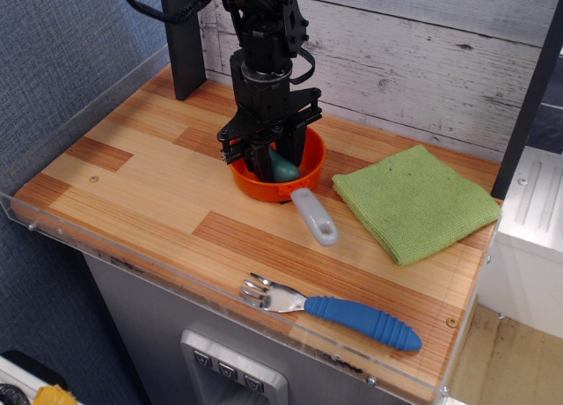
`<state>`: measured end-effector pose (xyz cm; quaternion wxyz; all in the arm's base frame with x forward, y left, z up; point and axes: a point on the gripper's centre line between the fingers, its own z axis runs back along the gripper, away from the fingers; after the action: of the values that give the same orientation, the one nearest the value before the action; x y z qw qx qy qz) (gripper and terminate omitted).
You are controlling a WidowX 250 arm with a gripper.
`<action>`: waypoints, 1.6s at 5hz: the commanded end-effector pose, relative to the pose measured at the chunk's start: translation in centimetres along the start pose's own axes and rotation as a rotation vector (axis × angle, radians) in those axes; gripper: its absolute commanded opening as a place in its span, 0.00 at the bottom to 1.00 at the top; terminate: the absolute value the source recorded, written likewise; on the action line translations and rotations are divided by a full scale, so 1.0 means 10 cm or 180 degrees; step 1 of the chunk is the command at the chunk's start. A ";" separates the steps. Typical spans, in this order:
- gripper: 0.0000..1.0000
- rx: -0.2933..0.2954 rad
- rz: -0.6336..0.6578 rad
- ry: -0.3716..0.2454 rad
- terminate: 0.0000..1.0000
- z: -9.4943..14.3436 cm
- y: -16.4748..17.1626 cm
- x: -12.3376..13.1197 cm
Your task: Pick up the green sausage from pot and put it on the table
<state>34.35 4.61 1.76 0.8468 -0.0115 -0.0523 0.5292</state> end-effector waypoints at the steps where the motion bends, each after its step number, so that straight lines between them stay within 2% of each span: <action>1: 0.00 -0.0081 0.0029 -0.0085 0.00 0.19 -0.02 0.09; 2: 0.00 -0.0143 0.0063 -0.0105 0.00 0.30 -0.04 0.10; 4: 0.00 -0.0386 0.0202 -0.0217 0.00 0.69 0.00 0.15; 5: 0.00 -0.0322 0.0274 -0.0305 0.00 0.82 0.12 0.20; 6: 0.00 0.0017 0.0383 -0.0203 0.00 0.83 0.37 0.36; 7: 0.00 0.0240 0.0299 -0.0088 0.00 0.78 0.58 0.50; 8: 0.00 0.0571 0.0016 -0.0110 0.00 0.69 0.73 0.61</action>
<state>28.99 12.40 6.87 0.8450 0.0776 -0.0001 0.5291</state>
